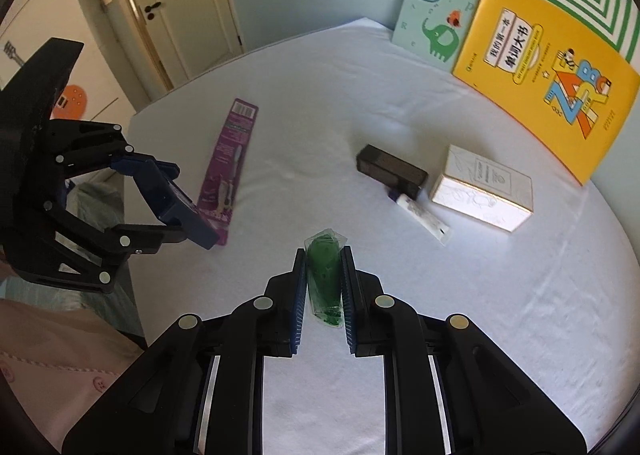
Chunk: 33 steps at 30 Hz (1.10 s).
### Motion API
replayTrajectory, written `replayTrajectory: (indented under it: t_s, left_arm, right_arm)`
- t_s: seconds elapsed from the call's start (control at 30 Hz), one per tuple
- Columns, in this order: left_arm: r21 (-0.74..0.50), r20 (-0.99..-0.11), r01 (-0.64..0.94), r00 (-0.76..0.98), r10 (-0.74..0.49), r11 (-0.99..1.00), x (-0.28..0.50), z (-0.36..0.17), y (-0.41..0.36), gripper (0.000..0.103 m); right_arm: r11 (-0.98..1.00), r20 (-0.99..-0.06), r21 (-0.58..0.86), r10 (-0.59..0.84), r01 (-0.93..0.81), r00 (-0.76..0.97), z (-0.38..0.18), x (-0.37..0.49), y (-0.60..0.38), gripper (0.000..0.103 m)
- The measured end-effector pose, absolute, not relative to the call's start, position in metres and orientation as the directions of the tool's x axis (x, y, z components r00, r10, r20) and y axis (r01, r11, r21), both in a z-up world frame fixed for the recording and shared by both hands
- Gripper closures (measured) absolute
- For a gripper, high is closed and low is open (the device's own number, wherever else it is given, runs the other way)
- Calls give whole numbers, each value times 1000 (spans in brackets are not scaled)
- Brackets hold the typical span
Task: Collect trash
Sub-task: 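Carry the held case and green bag over to the teal wastebasket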
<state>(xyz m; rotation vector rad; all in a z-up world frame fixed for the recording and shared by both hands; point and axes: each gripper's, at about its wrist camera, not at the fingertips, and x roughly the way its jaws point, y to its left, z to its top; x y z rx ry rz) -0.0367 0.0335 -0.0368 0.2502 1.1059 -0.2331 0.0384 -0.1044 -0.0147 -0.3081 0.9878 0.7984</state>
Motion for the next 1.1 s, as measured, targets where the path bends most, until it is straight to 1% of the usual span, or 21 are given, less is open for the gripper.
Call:
replayTrajectory:
  t_s: [0.2,0.53,0.83,1.1]
  left_arm:
    - [86,-897,173,442,1,981,-60,-33,81,51]
    - [95,-903,-131,406,140,987,-128,-36,184,51]
    - [90,-911,-390,339,233,917,-208,-45,271,51]
    - [79,-925,-572,263,274,816,-280,-58,334,51]
  right_arm:
    - [551,-822,123,523,-825,227,-2,33,-37,86]
    - [284,-808,145,587,-948,53,6,0,102,86]
    - [12,-806,157,580,-988,-121,5,-63,234,86]
    - [-196,-809,177,529,-964,-256,-1,-124,329,86]
